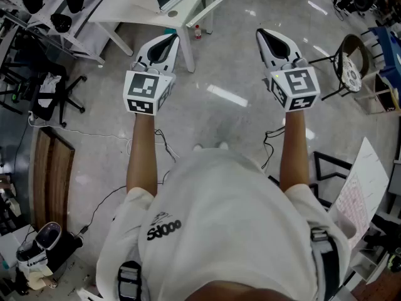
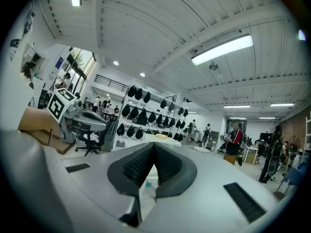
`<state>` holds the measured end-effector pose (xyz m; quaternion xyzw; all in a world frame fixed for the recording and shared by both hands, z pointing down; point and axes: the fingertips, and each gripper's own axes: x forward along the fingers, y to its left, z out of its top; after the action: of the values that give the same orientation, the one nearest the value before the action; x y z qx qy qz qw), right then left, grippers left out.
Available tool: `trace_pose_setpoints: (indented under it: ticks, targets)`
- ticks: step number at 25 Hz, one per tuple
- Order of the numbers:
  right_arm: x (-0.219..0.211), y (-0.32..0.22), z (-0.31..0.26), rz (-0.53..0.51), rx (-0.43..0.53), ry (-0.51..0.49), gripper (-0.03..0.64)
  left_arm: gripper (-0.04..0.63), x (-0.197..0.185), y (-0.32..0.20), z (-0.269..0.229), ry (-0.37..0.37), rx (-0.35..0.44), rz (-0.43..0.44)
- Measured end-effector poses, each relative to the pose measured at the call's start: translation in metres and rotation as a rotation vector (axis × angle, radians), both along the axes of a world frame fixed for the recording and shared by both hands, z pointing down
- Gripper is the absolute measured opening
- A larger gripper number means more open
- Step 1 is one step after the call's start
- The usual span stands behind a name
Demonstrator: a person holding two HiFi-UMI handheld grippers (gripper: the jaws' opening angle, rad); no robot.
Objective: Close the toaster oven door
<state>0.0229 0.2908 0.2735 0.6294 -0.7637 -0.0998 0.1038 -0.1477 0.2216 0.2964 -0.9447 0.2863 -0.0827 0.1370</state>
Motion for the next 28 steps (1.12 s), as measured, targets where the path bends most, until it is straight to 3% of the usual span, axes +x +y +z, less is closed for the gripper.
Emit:
trace_pose_setpoints:
  ticks: [8,16,22,28]
  targets:
    - [0.031,-0.008,0.001,-0.044,0.02,-0.091,0.009,0.018,0.027,-0.002,0.012,-0.009,-0.014,-0.019]
    - [0.047,-0.052,0.026,-0.087,-0.039,-0.081,0.009,0.018,0.044,-0.044,0.036,0.006,-0.085,-0.047]
    - [0.074,-0.124,0.051,-0.051,-0.079,-0.042,0.009,0.018,0.07,-0.125,0.06,-0.006,-0.108,-0.047]
    - [0.086,-0.239,0.051,-0.029,-0.089,-0.041,0.009,0.018,0.088,-0.25,0.067,-0.028,-0.117,-0.016]
